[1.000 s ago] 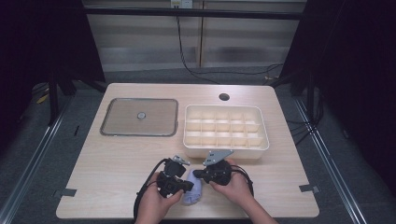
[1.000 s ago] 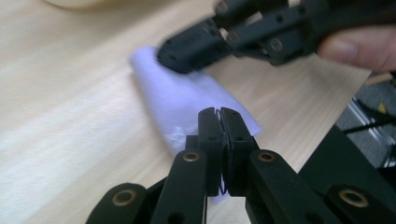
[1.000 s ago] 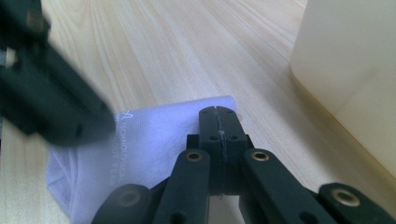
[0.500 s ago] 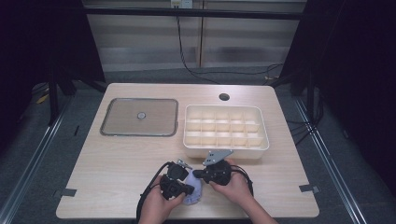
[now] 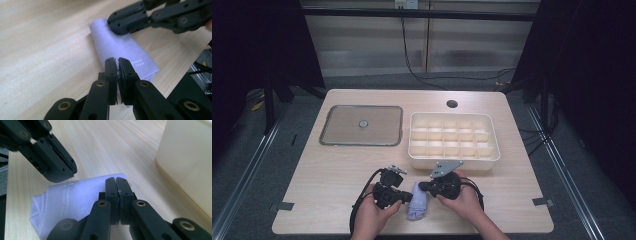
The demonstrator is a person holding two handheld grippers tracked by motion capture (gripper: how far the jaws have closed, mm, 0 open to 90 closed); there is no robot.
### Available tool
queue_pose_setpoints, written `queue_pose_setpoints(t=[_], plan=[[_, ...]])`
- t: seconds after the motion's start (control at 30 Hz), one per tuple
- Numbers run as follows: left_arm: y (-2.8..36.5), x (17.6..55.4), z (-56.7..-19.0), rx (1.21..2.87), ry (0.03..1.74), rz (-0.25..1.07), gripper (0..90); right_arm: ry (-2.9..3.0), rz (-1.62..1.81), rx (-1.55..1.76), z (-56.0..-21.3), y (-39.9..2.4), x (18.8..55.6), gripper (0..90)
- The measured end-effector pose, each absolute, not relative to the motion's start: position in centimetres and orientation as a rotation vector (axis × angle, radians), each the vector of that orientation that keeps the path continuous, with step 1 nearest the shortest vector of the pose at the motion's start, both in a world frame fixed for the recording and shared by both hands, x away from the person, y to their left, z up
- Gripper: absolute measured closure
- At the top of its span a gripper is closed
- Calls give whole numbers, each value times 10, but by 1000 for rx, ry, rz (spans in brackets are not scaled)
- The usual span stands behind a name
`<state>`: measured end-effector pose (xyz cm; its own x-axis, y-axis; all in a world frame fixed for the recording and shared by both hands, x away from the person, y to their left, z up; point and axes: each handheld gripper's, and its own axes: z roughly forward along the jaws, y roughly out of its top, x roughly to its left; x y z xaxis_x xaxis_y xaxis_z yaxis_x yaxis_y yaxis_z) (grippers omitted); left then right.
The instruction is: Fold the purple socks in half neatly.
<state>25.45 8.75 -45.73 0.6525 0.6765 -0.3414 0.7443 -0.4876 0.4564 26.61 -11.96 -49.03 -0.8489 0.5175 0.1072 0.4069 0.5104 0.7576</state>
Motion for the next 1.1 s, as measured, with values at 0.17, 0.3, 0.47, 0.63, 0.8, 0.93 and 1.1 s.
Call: queue_pose_setpoints(t=[0.17,0.3,0.47,0.63,0.8,0.93,1.1], plan=[[83,253,-462,2298,1091,-188,859,2597,1264,816,-489,-122,267,860],[78,251,-463,2280,1087,-205,843,2583,1264,832,-486,-126,267,831],[71,251,-465,2267,1090,-210,841,2572,1246,846,-480,-134,268,802],[59,251,-465,2252,1079,-210,838,2557,1233,864,-477,-145,269,791],[46,252,-464,2252,1049,-215,829,2550,1217,884,-476,-154,269,785],[37,253,-464,2241,1039,-224,827,2541,1196,903,-478,-161,270,769],[29,255,-466,2235,1039,-223,827,2531,1192,934,-478,-170,271,761]])
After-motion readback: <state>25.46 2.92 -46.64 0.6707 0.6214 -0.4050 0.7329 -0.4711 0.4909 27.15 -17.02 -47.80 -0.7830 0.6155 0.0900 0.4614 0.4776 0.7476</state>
